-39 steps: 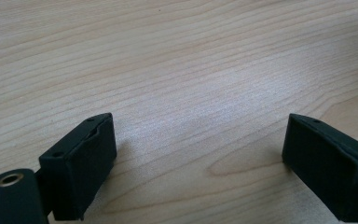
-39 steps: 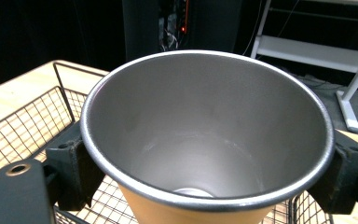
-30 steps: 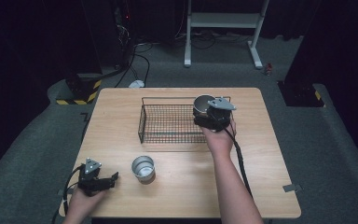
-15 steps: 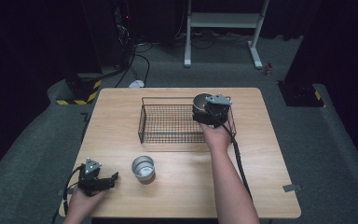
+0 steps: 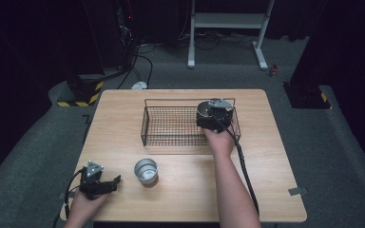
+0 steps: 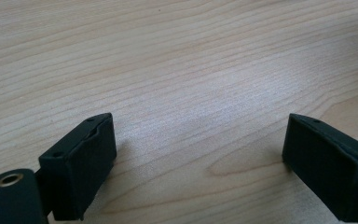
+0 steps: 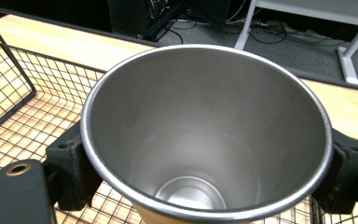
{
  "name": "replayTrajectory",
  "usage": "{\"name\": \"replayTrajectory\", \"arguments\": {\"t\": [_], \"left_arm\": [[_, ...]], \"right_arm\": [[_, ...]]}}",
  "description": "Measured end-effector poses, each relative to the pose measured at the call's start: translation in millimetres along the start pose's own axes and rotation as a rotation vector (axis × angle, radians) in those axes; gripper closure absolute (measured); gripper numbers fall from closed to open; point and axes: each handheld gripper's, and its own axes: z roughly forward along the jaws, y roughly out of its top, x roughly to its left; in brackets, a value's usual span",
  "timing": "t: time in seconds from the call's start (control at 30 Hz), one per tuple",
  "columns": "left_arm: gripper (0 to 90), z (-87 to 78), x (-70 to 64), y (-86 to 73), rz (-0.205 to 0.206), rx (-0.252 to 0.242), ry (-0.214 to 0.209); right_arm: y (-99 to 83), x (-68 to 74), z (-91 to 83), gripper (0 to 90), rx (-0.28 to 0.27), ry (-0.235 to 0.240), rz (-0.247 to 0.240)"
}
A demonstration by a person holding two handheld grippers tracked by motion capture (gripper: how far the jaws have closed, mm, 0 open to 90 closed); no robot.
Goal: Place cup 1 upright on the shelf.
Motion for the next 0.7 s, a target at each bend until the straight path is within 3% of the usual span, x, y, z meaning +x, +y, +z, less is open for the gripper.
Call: {"name": "replayTrajectory", "arguments": {"t": [0.7], "left_arm": [[9.9, 0.0, -0.2, 0.1, 0.005, 0.001, -0.004]], "right_arm": [[-11.3, 3.1, 9.0, 13.3, 0.045, -0.004, 0.003]]}}
